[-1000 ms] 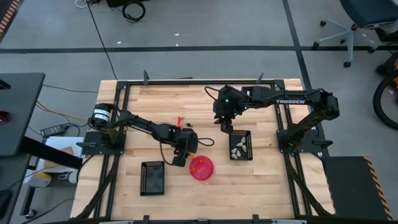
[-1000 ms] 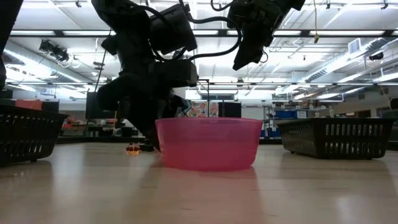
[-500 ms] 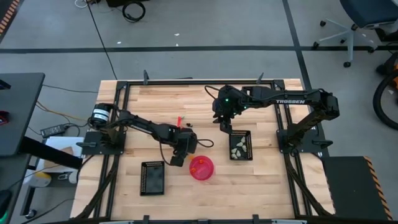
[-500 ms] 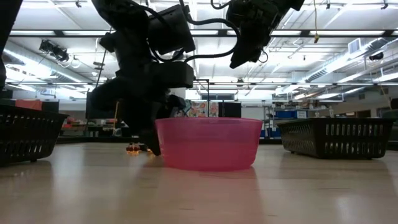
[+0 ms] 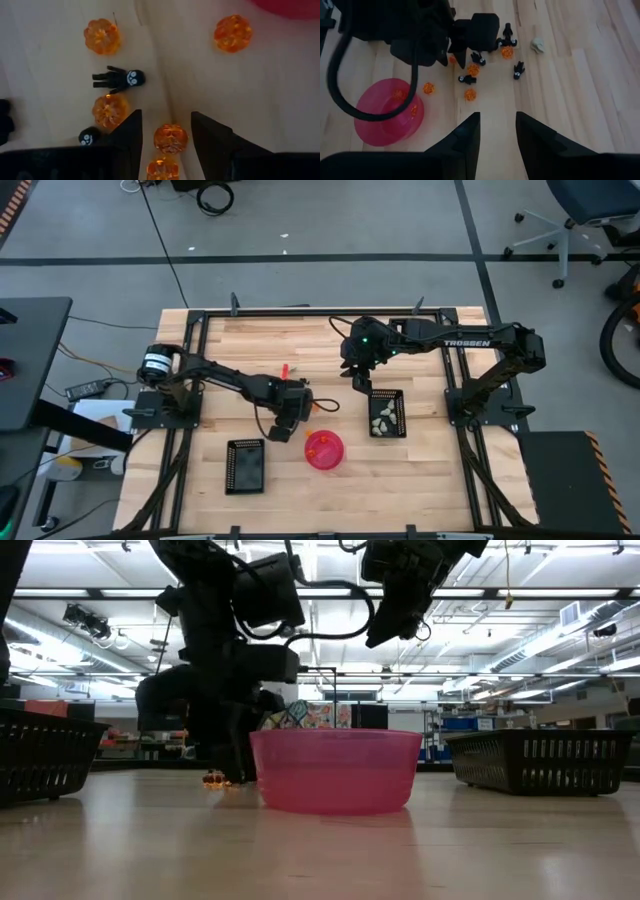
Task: Sort Halloween decoration
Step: Put the orange pumpkin toy into the pink bowl
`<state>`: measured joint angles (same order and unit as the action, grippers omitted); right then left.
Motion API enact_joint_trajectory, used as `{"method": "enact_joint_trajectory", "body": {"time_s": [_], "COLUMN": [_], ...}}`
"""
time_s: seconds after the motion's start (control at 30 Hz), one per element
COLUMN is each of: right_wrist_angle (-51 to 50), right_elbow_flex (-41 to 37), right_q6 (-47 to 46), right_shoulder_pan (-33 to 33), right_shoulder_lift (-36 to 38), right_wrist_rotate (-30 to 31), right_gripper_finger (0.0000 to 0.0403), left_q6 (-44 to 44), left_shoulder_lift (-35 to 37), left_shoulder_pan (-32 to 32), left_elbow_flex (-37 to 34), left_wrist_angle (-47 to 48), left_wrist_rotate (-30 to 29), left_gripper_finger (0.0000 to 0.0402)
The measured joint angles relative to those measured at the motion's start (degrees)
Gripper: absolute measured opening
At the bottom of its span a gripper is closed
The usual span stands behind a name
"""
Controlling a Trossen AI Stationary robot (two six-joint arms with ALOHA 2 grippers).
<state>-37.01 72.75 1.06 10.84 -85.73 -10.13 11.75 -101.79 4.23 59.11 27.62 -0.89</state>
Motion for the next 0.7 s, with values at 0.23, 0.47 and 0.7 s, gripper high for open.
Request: {"method": "enact_joint_trajectory", "body": {"time_s": [0.23, 0.47, 0.7], "right_wrist_angle": [0.8, 1.1, 1.1], "right_elbow_flex": [0.0, 0.0, 0.0], "right_q6": [0.5, 0.5, 0.4], "right_shoulder_pan": [0.0, 0.0, 0.0], "right_shoulder_lift": [0.0, 0.0, 0.0], "right_wrist_rotate": [0.0, 0.0, 0.0], "right_gripper_finger": [0.0129, 0.0129, 0.0129], "left_q6": [2.9, 4.1, 3.8], "left_shoulder_lift": [1.3, 1.3, 1.4], "left_shoulder_pan": [-0.3, -0.3, -0.3], "left_elbow_flex": [0.1, -1.2, -3.3], "left_wrist_angle": [1.7, 1.3, -0.4], "left_wrist_rotate": [0.0, 0.7, 2.1], "left_gripper_finger": [0.0143, 0.0143, 0.0143]}}
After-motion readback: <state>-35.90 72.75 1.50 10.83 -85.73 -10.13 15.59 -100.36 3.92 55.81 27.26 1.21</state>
